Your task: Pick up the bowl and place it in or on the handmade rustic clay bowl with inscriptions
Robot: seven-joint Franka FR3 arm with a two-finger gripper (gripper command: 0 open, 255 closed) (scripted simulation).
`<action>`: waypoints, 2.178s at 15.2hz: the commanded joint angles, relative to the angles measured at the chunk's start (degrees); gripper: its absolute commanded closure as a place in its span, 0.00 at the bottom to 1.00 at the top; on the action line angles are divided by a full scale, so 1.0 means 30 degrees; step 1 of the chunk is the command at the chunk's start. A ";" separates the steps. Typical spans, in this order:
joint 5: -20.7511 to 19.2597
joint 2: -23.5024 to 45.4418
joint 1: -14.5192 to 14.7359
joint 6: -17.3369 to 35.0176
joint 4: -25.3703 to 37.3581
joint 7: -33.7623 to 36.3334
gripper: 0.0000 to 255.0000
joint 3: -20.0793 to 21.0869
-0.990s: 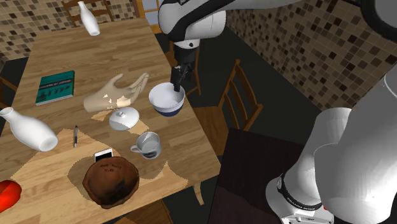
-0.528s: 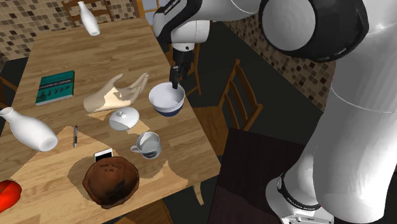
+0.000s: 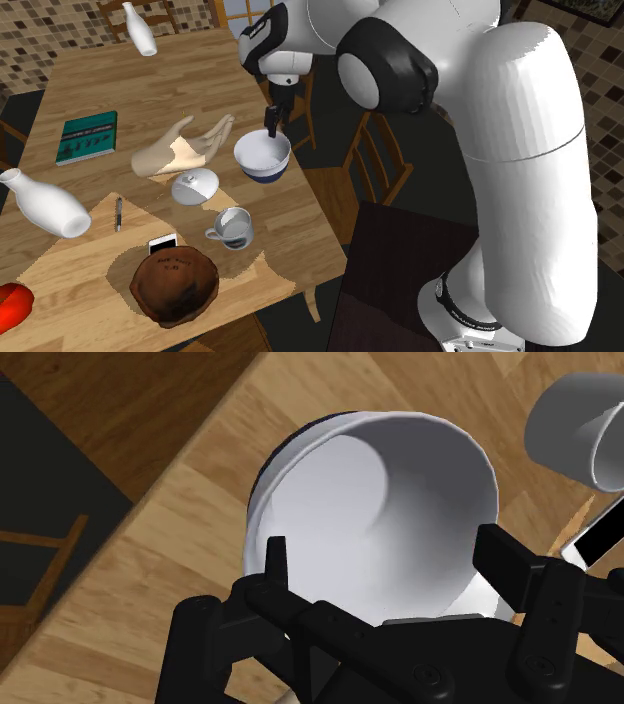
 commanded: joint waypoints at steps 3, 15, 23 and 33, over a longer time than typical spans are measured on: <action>0.0629 0.3524 -0.1650 -0.0965 0.4380 -0.0351 0.00 0.0647; 0.1152 0.7138 -0.2711 -0.0765 0.7926 -0.0353 0.00 0.1409; 0.1151 0.7136 -0.2710 -0.0767 0.7925 -0.0353 1.00 0.1409; 0.1061 0.6776 -0.2648 -0.0995 0.7794 -0.0280 1.00 0.1316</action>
